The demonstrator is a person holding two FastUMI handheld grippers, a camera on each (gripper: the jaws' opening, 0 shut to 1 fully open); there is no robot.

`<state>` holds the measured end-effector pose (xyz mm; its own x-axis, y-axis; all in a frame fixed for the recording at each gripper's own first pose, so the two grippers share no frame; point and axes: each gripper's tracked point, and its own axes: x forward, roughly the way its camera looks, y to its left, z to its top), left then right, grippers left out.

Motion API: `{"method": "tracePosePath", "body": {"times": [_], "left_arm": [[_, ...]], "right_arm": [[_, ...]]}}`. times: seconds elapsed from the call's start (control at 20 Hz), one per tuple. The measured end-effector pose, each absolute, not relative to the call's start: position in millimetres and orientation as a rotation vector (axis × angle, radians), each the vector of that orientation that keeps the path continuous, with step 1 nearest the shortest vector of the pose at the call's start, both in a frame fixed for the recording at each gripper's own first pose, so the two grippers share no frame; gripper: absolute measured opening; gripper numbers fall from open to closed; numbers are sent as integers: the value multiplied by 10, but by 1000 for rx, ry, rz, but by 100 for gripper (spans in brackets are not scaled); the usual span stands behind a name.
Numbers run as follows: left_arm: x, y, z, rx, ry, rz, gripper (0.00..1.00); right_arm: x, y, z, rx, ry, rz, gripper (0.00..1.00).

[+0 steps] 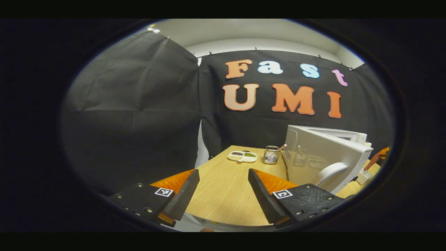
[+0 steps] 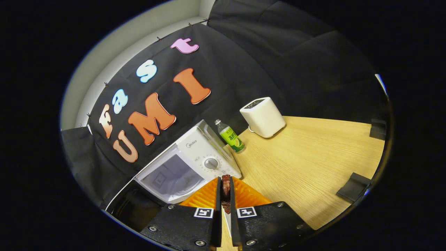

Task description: Open the microwave oven with the left hand, put the food in, and close the microwave oven.

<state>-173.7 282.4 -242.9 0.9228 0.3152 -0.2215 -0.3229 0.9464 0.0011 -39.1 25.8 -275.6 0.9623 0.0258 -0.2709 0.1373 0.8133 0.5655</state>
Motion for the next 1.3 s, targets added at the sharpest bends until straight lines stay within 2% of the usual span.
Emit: {"method": "tracePosePath", "body": {"times": [0.45,0.8,1.3], "left_arm": [[-1658,2932,-2476,-27,224,333,87],[-1701,3123,-2564,-53,239,358,87],[-1682,3430,-2571,-49,227,397,87]], "right_arm": [[48,1260,-2345,660,242,130,10],[490,2258,-2415,693,282,239,10],[1187,2814,-2856,680,272,175,10]]}}
